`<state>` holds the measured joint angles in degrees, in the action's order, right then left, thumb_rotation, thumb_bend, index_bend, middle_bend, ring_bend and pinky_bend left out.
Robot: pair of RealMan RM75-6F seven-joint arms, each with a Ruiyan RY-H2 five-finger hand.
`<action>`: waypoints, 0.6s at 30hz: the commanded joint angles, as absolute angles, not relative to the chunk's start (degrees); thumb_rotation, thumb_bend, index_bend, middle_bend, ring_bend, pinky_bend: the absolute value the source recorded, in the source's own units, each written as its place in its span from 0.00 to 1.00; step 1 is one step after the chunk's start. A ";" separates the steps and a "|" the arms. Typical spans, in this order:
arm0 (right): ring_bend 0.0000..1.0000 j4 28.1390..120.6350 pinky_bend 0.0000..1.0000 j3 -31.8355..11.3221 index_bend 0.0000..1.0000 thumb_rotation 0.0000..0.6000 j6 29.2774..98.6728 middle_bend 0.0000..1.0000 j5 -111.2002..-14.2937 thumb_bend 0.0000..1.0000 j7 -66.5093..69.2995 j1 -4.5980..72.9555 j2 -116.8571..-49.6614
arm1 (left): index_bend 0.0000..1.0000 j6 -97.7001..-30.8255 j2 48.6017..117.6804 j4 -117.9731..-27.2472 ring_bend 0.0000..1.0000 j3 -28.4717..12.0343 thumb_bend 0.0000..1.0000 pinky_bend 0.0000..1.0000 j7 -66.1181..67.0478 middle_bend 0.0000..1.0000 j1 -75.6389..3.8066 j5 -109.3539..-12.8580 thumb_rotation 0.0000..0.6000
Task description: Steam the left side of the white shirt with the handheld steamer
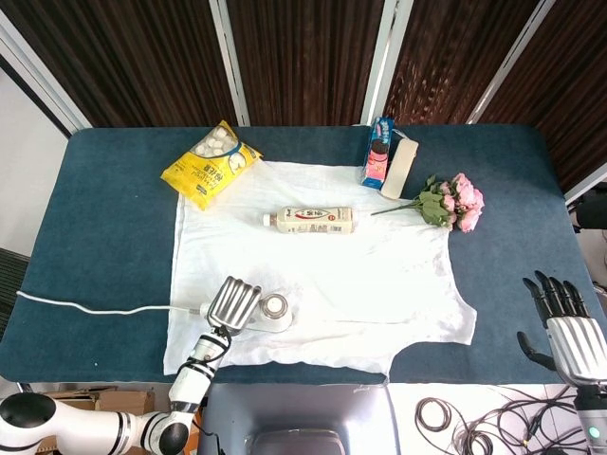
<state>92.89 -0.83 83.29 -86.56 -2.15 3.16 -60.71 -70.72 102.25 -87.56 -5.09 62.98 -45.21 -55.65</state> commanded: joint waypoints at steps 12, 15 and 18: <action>0.00 92.83 0.00 -1.96 0.00 1.00 84.46 0.00 -85.09 0.31 -1.98 2.36 -60.88 | 0.75 -64.72 106.69 -67.87 1.00 -13.78 0.56 1.00 59.21 0.94 -49.44 -48.35 1.00; 0.00 92.76 0.00 -1.87 0.00 1.00 84.42 0.00 -85.32 0.31 -1.65 2.31 -60.73 | 0.75 -63.96 107.89 -62.35 1.00 -15.17 0.56 1.00 57.94 0.94 -50.24 -47.63 1.00; 0.00 92.73 0.00 -1.88 0.00 1.00 84.35 0.00 -85.31 0.31 -1.68 2.31 -60.71 | 0.75 -63.43 108.32 -59.15 1.00 -16.45 0.56 1.00 57.15 0.94 -50.78 -46.83 1.00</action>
